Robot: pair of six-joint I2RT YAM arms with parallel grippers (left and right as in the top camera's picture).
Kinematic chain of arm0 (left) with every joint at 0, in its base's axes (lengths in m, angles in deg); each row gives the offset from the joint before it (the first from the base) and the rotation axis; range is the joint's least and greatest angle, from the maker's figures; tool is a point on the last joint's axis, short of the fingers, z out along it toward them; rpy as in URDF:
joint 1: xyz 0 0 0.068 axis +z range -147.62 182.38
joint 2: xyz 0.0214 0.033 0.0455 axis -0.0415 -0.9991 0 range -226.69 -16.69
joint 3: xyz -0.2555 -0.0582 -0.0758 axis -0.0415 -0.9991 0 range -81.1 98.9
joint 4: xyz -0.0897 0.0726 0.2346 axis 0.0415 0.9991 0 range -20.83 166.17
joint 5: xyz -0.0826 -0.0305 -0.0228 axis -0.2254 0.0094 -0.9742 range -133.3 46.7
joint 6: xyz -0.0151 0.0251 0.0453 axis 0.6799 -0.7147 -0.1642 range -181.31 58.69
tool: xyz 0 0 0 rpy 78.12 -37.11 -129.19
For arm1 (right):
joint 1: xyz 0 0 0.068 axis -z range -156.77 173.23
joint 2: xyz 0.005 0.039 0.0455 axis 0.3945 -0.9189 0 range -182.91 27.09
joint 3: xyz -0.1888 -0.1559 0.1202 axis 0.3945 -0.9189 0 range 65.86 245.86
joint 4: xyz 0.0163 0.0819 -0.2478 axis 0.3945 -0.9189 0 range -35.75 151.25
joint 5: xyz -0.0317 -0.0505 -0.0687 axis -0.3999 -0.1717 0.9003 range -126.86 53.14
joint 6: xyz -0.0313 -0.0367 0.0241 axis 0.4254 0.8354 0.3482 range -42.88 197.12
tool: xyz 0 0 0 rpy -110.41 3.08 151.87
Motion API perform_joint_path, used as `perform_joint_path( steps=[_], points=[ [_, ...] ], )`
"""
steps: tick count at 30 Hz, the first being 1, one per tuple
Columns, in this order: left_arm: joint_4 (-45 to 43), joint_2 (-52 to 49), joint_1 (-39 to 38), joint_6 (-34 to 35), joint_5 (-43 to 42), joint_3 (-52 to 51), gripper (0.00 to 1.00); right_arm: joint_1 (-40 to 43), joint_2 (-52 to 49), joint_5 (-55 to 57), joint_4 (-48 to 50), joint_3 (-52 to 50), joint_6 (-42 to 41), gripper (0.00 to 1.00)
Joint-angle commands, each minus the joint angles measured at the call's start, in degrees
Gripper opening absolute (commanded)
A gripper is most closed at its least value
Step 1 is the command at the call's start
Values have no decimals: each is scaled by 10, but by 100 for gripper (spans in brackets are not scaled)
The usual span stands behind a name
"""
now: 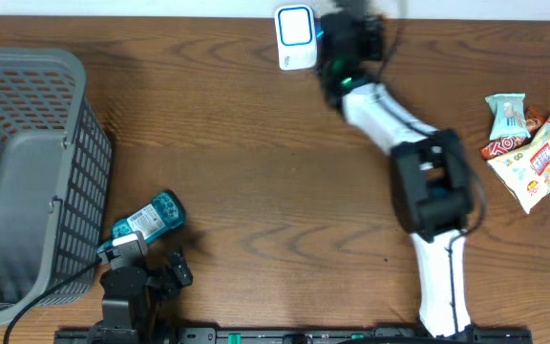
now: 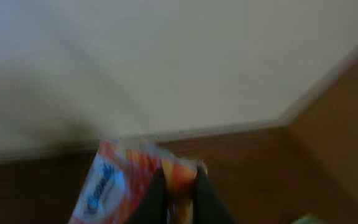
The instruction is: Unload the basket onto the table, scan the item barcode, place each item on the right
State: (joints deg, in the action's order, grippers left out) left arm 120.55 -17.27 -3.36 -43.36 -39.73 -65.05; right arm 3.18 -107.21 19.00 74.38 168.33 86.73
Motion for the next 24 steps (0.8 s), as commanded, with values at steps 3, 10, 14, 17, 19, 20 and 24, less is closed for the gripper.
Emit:
perform_joint_path(
  steps=[3,10,14,17,19,20,24],
  points=[
    [17,1,-1,-7,-2,-2,98,112,21,99,-190,-1,-12,1],
    [17,1,-1,-7,-2,-2,98,252,20,-43,-432,-2,-171,1],
    [17,1,-1,-7,-2,-2,98,322,20,-139,-475,-2,-179,1],
    [17,1,-1,-7,-2,-2,98,348,31,-145,-481,-2,-175,35],
    [17,1,-1,-7,-2,-2,98,351,46,-147,-482,-2,-157,59],
    [17,1,-1,-7,-1,-2,98,350,60,-147,-479,-2,-143,70],
    [17,1,-1,-7,-2,-2,98,335,118,-243,-468,-2,-125,99]
  ],
)
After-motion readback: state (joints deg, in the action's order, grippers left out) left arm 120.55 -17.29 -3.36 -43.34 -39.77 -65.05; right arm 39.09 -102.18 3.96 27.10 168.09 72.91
